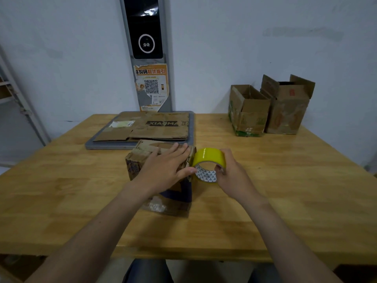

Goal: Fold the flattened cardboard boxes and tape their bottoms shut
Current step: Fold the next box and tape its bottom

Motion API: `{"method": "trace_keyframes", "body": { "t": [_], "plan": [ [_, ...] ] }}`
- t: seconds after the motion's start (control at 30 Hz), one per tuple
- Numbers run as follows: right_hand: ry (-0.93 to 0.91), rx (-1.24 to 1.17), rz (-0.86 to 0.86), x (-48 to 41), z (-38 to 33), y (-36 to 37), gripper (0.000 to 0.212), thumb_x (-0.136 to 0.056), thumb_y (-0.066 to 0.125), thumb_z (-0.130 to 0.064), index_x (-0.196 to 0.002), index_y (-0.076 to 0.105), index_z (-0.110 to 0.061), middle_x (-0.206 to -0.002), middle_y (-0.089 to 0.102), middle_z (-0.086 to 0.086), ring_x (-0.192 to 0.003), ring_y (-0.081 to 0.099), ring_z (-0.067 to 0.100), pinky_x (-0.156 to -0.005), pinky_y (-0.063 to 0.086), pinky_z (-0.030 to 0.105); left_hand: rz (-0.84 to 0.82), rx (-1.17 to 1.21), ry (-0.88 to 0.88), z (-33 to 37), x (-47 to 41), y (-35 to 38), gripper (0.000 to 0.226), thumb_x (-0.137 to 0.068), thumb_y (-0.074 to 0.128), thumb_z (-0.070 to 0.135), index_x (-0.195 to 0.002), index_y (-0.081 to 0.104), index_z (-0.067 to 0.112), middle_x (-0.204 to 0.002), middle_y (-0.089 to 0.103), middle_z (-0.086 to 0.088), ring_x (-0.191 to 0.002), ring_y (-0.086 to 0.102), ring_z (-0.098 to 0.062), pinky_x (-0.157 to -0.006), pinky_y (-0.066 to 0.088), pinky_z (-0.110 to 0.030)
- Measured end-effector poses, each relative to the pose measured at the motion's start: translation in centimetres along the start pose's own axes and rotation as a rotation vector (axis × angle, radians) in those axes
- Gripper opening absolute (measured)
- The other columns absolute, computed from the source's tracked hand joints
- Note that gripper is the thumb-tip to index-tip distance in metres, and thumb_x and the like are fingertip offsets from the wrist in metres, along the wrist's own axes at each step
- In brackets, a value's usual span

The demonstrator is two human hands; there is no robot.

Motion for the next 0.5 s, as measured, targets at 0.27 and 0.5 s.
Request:
{"method": "trace_keyframes", "body": {
  "t": [0.27,0.5],
  "plan": [
    [0.015,-0.452,-0.345,3.0,-2.0,0.0,0.035,-0.079,0.082,-0.054,-0.100,0.073,-0.027,-0.092,0.076,0.003,-0.087,0.074,0.023,-0.073,0.059,0.039,0.063,0.269,0.135,0.4,1.8,-0.4,0.052,-0.107,0.033,0.056,-0.158,0.030,0.047,-0.149,0.031,0.019,-0.137,0.017,0.005,-0.126,-0.003,-0.055],
    [0.012,-0.577,-0.338,6.1,-2.3,2.0,0.046,-0.085,0.072,-0.057,-0.095,0.077,-0.012,-0.091,0.076,0.016,-0.079,0.072,0.025,-0.070,0.056,0.037,0.049,0.535,0.225,1.7,2.1,-0.4,0.044,-0.111,0.047,0.022,-0.152,0.047,0.036,-0.159,0.036,0.028,-0.155,0.007,0.003,-0.124,0.014,-0.030]
  ]
}}
Point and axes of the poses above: each hand's wrist, its own x-axis away from the middle knuckle, its own y-axis out of the palm, z = x × y, the point moved 10 cm from there along -x, towards the middle knuckle
